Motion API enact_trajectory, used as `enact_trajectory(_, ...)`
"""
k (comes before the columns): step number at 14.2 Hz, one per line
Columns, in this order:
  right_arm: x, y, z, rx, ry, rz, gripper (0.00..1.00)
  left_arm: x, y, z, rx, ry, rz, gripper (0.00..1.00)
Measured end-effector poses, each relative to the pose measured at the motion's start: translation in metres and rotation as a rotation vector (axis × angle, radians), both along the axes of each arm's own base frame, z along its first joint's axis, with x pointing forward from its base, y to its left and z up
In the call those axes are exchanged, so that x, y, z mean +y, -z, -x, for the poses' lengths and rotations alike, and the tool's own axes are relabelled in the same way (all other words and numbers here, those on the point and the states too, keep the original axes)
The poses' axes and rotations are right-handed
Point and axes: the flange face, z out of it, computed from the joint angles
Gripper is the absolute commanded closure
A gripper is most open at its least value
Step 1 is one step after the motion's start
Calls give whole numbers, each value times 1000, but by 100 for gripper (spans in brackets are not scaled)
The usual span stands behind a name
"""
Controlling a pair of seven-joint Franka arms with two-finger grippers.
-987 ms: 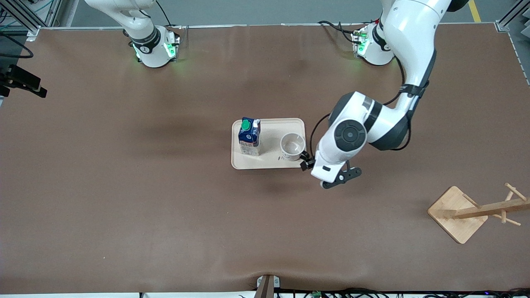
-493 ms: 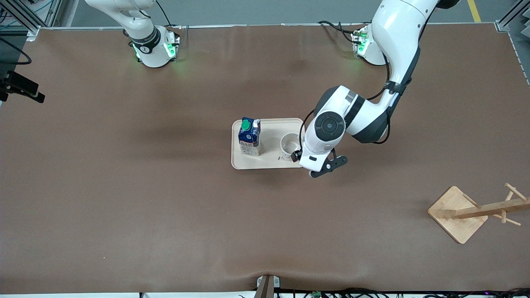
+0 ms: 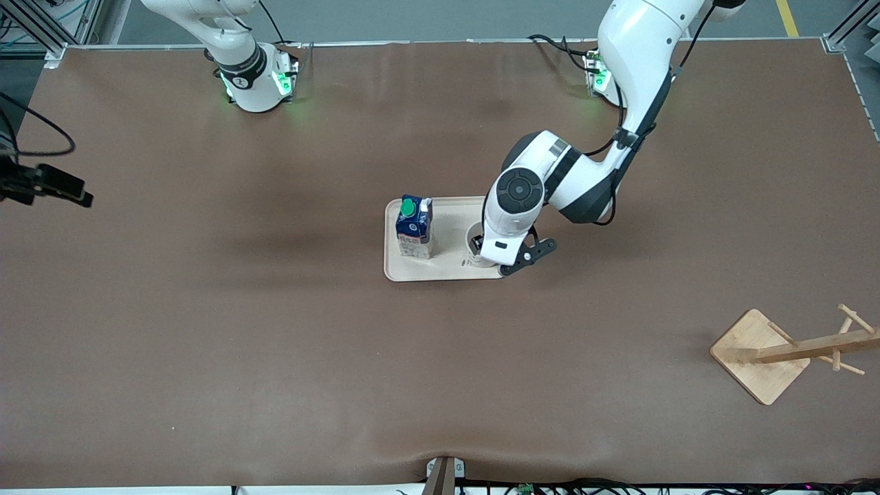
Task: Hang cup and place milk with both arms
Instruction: 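Lower the left gripper into the white mug and grip its rim, then lift the mug with the left gripper while the right gripper reaches the carton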
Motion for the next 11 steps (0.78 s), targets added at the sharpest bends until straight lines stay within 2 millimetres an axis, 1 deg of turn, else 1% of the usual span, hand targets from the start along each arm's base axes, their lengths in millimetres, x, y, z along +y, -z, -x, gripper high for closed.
enact_trajectory(1, 4, 13, -6, 19, -9, -1, 0, -3, 6, 5, -7, -4, 5, 10)
enact_trajectory(2, 11, 25, -12, 40, -24, -2, 0, -5, 11, 10, -10, -9, 7, 23)
enact_trajectory(3, 21, 37, -18, 56, -41, -2, 0, -7, 15, 12, -13, -16, 9, 38)
enact_trajectory(4, 29, 44, -22, 67, -53, -2, 0, -8, 17, 12, -13, -19, 9, 56)
enact_trajectory(6, 32, 52, -23, 84, -58, -2, 0, -8, 19, 13, -11, -19, 8, 92)
enact_trajectory(7, 31, 53, -22, 97, -56, -3, 0, -9, 20, 14, -10, -17, 7, 100)
enact_trajectory(8, 32, 54, -19, 118, -59, -5, 0, -10, 21, 15, -9, -15, 7, 100)
enact_trajectory(9, 38, 56, -16, 145, -68, -8, 0, -11, 21, 16, -9, -13, 7, 100)
enact_trajectory(10, 49, 57, -14, 167, -87, -8, 0, -12, 21, 16, -10, -11, 8, 100)
enact_trajectory(11, 65, 58, -12, 181, -113, -7, 0, -13, 20, 16, -18, -5, 7, 100)
